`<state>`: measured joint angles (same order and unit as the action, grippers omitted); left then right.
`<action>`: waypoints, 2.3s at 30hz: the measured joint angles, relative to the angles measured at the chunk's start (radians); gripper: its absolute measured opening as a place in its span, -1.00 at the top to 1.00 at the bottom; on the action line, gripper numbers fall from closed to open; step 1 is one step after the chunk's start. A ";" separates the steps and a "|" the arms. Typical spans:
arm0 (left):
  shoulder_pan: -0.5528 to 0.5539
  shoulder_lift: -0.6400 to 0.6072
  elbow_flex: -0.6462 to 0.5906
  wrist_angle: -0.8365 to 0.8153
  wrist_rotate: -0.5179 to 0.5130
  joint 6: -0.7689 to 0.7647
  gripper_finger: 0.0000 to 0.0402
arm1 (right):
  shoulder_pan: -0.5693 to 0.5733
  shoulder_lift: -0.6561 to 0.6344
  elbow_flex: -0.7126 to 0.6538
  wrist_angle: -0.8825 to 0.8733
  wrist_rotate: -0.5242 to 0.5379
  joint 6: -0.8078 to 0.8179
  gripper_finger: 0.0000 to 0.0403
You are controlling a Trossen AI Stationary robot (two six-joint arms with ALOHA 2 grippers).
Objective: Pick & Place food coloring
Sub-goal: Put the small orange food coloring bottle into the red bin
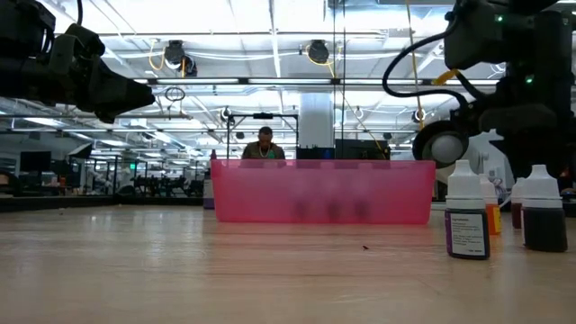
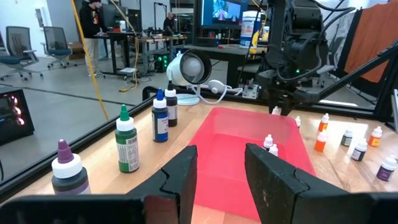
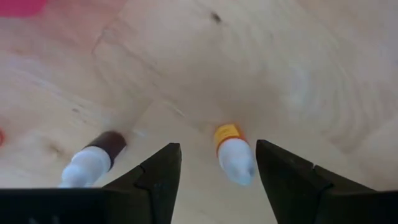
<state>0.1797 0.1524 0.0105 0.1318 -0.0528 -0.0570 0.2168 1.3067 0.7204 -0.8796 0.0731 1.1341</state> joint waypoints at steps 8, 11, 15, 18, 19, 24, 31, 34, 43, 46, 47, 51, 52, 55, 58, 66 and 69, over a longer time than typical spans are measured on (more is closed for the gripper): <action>0.000 0.000 0.000 0.000 0.000 0.000 0.32 | -0.013 0.000 0.000 -0.005 -0.024 -0.021 0.16; 0.000 0.000 0.000 0.000 0.000 0.000 0.32 | -0.013 0.000 0.000 -0.008 -0.024 -0.022 0.23; 0.000 0.000 0.000 0.000 0.000 0.000 0.32 | -0.013 0.000 0.000 -0.009 -0.024 -0.023 0.34; 0.000 0.000 0.000 0.000 0.000 0.000 0.32 | -0.013 0.000 0.000 -0.016 -0.019 -0.023 0.44; 0.000 0.000 0.000 0.000 0.000 0.000 0.32 | -0.013 0.000 0.000 -0.017 -0.013 -0.026 0.49; 0.000 0.000 0.000 0.000 0.000 0.000 0.32 | -0.013 0.000 0.000 -0.009 0.046 -0.078 0.77; 0.000 0.000 0.000 0.000 0.000 0.000 0.32 | -0.024 -0.002 0.053 0.027 0.116 -0.182 0.80; 0.000 0.000 0.000 0.000 0.000 0.000 0.32 | -0.036 -0.002 0.153 -0.033 0.156 -0.236 0.80; 0.000 0.000 0.000 0.000 0.000 0.000 0.32 | -0.094 0.062 0.549 -0.066 0.295 -0.508 0.80; 0.000 0.000 0.000 0.000 0.000 0.000 0.32 | -0.103 0.158 0.706 -0.074 0.293 -0.633 0.80; 0.000 0.000 0.000 0.000 0.000 0.000 0.32 | -0.104 0.196 0.763 -0.078 0.291 -0.676 0.80; 0.000 0.000 0.000 0.000 0.000 0.000 0.32 | -0.107 0.376 1.008 -0.158 0.273 -0.848 0.80; 0.000 0.000 0.000 0.000 0.000 0.000 0.32 | -0.112 0.422 1.070 -0.179 0.258 -0.887 0.80; 0.000 0.000 0.000 0.000 0.000 0.000 0.32 | -0.139 0.538 1.217 -0.231 0.188 -0.989 0.80; 0.000 0.000 0.000 0.000 0.000 0.000 0.32 | -0.190 0.606 1.257 -0.232 0.083 -1.032 0.80; 0.000 0.000 0.000 0.000 0.000 0.000 0.32 | -0.272 0.659 1.051 -0.142 0.025 -1.038 0.80; 0.000 0.000 0.000 0.000 0.000 0.000 0.32 | -0.283 0.657 0.943 -0.065 -0.006 -1.017 0.80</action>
<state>0.1796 0.1522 0.0105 0.1314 -0.0528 -0.0570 -0.0660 1.9640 1.6633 -0.9444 0.0674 0.1170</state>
